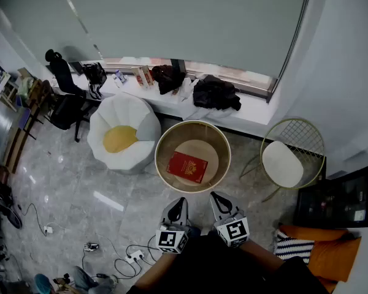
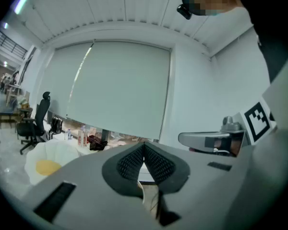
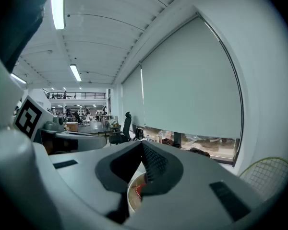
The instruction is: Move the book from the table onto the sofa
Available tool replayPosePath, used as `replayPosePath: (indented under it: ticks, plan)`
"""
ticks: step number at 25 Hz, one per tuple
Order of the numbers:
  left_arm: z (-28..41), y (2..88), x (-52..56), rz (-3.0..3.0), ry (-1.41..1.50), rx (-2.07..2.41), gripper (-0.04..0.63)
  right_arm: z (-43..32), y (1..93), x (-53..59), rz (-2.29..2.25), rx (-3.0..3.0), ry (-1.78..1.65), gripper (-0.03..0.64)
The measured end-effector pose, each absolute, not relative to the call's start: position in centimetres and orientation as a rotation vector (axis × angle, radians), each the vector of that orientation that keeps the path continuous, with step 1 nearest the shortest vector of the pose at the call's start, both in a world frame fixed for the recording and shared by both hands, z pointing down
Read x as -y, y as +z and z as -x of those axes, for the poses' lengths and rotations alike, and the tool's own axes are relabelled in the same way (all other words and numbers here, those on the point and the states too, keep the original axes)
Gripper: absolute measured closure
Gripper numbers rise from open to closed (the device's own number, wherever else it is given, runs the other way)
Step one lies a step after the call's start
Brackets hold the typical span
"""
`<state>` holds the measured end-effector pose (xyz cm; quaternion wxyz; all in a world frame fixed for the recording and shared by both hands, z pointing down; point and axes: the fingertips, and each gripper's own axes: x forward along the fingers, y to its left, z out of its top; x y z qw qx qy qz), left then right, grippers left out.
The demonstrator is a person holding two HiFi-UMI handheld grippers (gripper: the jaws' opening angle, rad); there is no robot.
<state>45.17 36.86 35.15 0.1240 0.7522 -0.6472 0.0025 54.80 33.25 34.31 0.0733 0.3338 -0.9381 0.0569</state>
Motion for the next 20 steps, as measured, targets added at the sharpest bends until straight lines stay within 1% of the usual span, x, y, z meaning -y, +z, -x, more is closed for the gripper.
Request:
replayPosePath:
  ticks: [5,9,11,15,20]
  plan:
    - [-48.7,34.8,-37.0,-2.256,0.037,1.911,0.578,-56.9,33.1,-33.5,-0.998,2.892,0.140,0.601]
    - [-50.1,34.0,-36.6,-2.310,0.072,1.935,0.578,-57.5,32.0,-33.2,-0.977,2.938,0.055,0.601]
    - [-50.3,34.2,-36.5,-2.288,0.071,1.945,0.578,-58.0,32.3,-32.9,-0.992,2.933,0.090,0.601]
    - [-49.0,35.3,-36.4,-2.196,0.071,1.996,0.578,-59.3,34.1,-32.4,-0.997,2.923,0.266,0.601]
    - [-45.0,35.9,-35.9,-2.122,0.089,2.076,0.578,-59.3,35.8,-31.4,-1.004,2.886,0.284,0.601]
